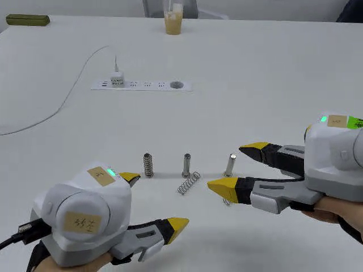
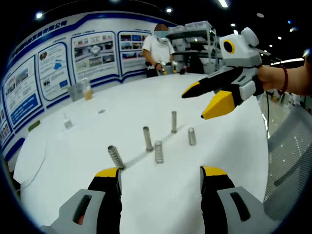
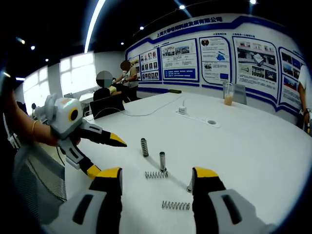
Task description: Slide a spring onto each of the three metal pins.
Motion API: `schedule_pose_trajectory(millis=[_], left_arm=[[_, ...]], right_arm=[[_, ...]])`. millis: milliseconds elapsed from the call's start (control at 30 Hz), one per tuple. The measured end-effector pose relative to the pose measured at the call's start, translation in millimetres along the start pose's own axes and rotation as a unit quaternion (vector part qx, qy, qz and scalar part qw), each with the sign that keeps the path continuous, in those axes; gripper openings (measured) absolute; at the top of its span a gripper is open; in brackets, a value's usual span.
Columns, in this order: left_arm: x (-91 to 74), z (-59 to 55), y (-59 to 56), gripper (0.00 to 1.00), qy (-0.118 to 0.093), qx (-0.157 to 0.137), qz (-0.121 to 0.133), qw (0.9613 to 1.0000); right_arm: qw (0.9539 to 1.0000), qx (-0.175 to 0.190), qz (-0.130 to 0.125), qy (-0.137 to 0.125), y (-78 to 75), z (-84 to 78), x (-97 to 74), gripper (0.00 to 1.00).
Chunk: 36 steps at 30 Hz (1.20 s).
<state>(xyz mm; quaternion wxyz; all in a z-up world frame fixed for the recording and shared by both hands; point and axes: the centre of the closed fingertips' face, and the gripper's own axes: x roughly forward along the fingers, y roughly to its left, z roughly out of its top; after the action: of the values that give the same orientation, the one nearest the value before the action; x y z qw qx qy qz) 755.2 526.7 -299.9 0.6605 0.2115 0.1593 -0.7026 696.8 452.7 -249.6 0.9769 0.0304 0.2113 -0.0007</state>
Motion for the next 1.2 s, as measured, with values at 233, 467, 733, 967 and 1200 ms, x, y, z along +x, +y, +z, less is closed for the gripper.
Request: schedule_pose_trajectory(millis=[233, 467, 733, 967, 1200], left_arm=[[11.0, -3.0, 0.3, 0.57, 0.007, -0.003, -0.007, 0.9999], [21.6, -3.4, 0.9, 0.50, 0.008, -0.003, -0.011, 0.9999], [35.2, -2.4, 1.0, 0.43, 0.009, -0.003, -0.017, 0.9998], [45.7, -6.0, 3.7, 0.38, 0.018, 0.001, -0.017, 0.9997], [55.7, -11.8, 5.2, 0.31, 0.028, 0.004, -0.020, 0.9994]], right_arm=[[1.0000, 0.007, 0.000, -0.004, 1.5, -6.1, -5.6, 0.60], [0.9999, 0.011, -0.006, -0.006, 1.8, -12.5, -11.4, 0.60], [0.9999, 0.009, -0.009, -0.002, 2.7, -19.3, -15.7, 0.59], [0.9997, 0.019, -0.013, 0.000, 3.2, -25.7, -17.0, 0.60], [0.9994, 0.030, -0.016, -0.005, 3.9, -25.4, -18.9, 0.60]])
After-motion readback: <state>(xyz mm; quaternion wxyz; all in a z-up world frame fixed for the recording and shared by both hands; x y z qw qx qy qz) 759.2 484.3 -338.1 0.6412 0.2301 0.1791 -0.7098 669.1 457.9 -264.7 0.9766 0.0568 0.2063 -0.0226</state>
